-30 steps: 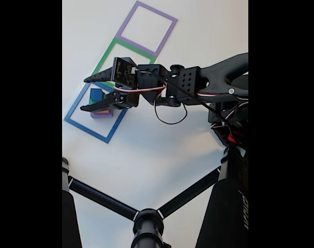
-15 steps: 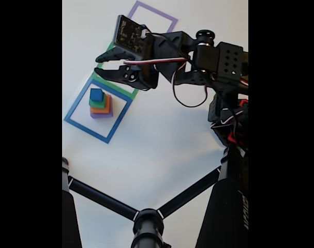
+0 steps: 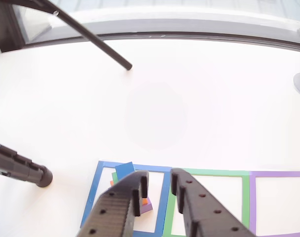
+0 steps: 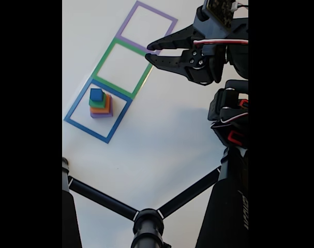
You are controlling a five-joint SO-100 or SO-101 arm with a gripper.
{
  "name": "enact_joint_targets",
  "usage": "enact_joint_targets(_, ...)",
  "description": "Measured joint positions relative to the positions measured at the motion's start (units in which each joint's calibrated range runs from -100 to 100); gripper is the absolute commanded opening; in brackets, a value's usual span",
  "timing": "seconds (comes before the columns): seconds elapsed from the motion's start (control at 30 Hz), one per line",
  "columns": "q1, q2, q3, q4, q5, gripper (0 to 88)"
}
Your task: Tower of hanoi
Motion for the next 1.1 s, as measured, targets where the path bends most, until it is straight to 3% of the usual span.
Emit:
enact_joint_targets(0.23,7.49,-2.87,1.15,0.08,-14.75,0.7)
enact_joint_targets(0.33,8.43,-5.4,4.16,-0.73,-30.04,0.7)
enact_joint_targets(0.47,10.65,-9.29,10.18,-0.73,-57.37,0.7)
enact_joint_targets(0.7,15.21,-15.28,29.22,-13.22,-85.79,0.7)
enact_joint_targets(0.87,17.67,-18.4,44.09,-24.18,-95.5,0.6)
enact_joint_targets(1.1,19.78,-20.26,52.5,-28.21,-100.54,0.6)
